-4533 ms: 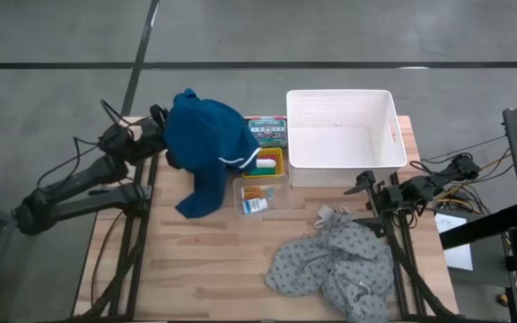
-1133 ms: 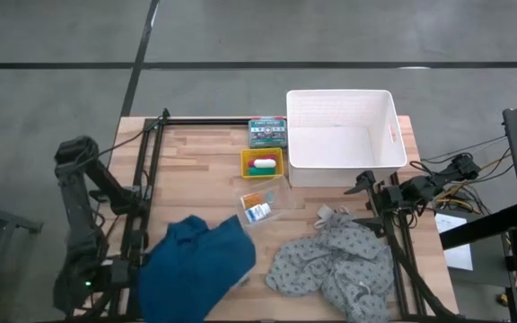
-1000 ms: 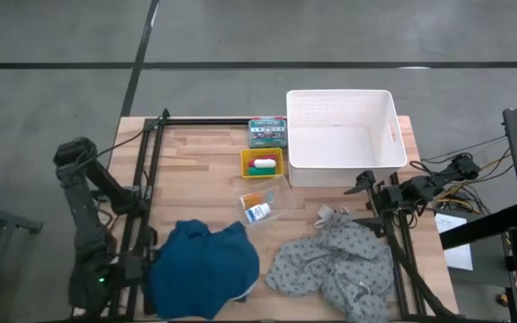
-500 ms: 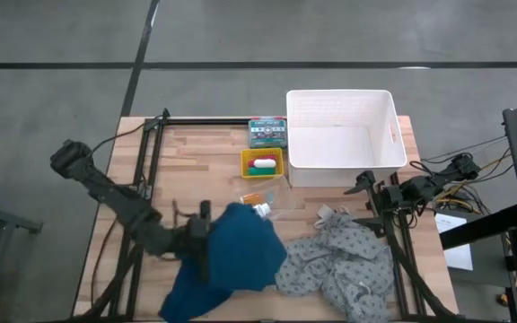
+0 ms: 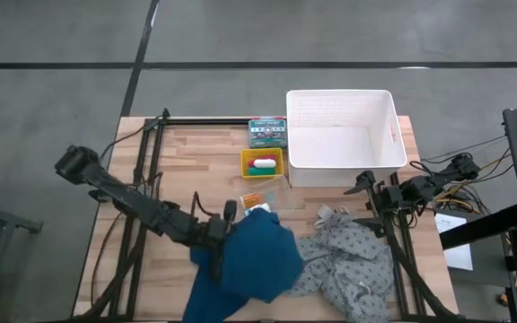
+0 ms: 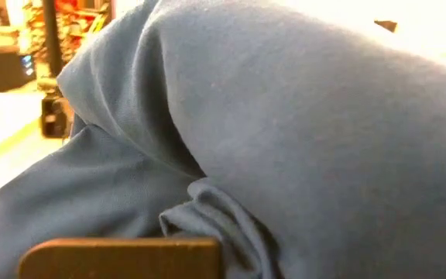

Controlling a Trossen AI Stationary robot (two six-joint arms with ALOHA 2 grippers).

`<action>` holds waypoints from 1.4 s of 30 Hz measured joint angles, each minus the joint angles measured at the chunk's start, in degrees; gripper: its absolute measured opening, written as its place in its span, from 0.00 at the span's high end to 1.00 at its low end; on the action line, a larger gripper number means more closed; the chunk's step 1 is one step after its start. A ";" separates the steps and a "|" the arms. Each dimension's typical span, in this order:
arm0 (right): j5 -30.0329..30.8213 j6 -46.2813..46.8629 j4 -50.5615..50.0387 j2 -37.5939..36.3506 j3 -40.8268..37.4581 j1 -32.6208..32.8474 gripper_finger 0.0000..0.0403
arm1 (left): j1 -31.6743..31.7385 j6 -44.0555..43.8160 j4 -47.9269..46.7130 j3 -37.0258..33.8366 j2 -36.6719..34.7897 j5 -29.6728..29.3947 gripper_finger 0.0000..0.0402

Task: Pick & Place Medicine items
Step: Put the blue patient gown into the white bin

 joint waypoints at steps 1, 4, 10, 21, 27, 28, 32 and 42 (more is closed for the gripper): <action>0.00 0.00 -0.06 -0.02 0.00 0.02 0.06 | 0.00 1.03 0.09 0.00 0.28 0.51 0.89; 0.00 0.00 -0.03 0.00 0.00 0.00 0.06 | 0.27 2.96 2.15 0.00 1.59 1.73 0.89; 0.00 0.00 -0.04 0.00 0.00 0.00 0.06 | 1.51 10.11 13.12 0.00 5.90 4.54 0.89; 0.00 0.00 -0.03 0.00 0.00 0.00 0.06 | 9.49 14.56 10.30 11.42 13.15 17.05 0.89; 0.00 0.00 -0.04 0.00 0.00 0.00 0.06 | 15.20 17.02 0.19 21.72 15.48 23.44 0.89; 0.00 0.00 -0.04 0.00 0.01 0.00 0.06 | 16.03 17.39 -0.50 22.98 15.66 24.08 0.89; 0.00 0.00 -0.04 0.00 0.00 0.00 0.06 | 19.14 18.83 -1.05 26.75 15.68 26.80 0.89; 0.00 0.00 -0.03 0.00 0.00 0.00 0.06 | 27.23 20.19 -2.31 35.81 15.72 32.40 0.89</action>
